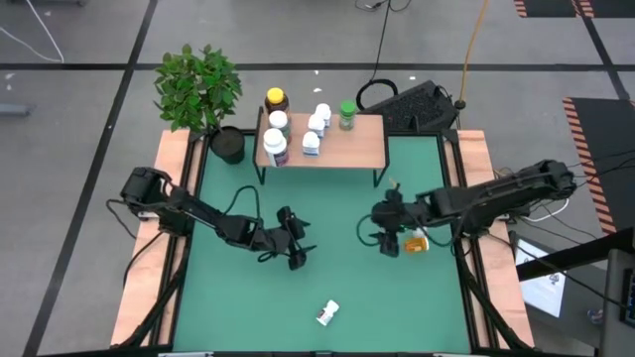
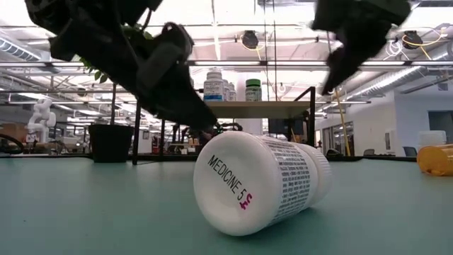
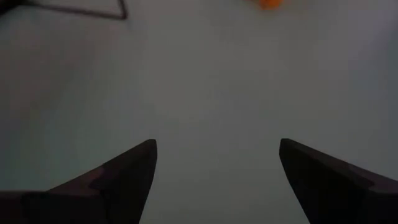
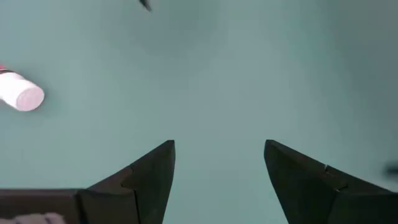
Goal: Pick and place medicine bottles onto shelf by color
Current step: Put the white pill bottle on the shelf
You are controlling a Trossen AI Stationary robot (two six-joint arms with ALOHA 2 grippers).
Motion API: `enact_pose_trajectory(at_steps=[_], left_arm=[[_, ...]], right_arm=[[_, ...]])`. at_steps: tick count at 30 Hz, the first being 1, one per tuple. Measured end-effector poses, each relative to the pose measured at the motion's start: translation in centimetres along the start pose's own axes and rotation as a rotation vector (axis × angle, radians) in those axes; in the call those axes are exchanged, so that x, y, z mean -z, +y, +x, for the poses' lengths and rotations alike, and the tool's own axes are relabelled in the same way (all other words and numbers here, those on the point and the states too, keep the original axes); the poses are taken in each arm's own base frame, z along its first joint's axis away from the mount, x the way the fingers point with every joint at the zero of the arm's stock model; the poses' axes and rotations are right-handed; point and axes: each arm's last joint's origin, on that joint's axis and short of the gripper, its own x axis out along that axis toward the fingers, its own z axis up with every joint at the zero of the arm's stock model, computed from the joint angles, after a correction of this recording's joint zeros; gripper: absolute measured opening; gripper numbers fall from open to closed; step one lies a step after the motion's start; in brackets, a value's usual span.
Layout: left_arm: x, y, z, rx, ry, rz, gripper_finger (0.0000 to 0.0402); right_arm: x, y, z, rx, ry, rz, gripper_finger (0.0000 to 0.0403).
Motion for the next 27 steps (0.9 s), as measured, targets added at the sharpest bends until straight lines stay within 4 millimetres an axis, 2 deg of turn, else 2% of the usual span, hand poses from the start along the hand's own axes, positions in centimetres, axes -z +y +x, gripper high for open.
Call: enact_pose_trajectory(at_steps=[3,6,12,16,27], left_arm=[[0.2,-0.6,-0.1,0.019,-0.001,0.027,0.0342],[0.3,-0.8,-0.2,0.025,-0.005,0.053,0.0342],[0.1,-0.3,0.0,0.012,-0.002,0.075,0.0342],[0.1,-0.1,0.2,0.06,0.012,0.051,0.0342],[-0.4,-0.2,0.2,0.078,-0.026,0.009,0.0342]], right_arm=[[2.1,-0.5,-0.3,0.009,0.035,0.105,0.024],[3.4,-0.9,-0.2,-0.009,-0.008,0.153,0.024],[4.3,-0.9,1.7,-0.116,-0.275,0.079,0.024],[5.0,-1.0,2.6,-0.165,-0.355,0.054,0.024],[6.8,-1.6,3.0,-0.125,-0.194,0.187,0.024]])
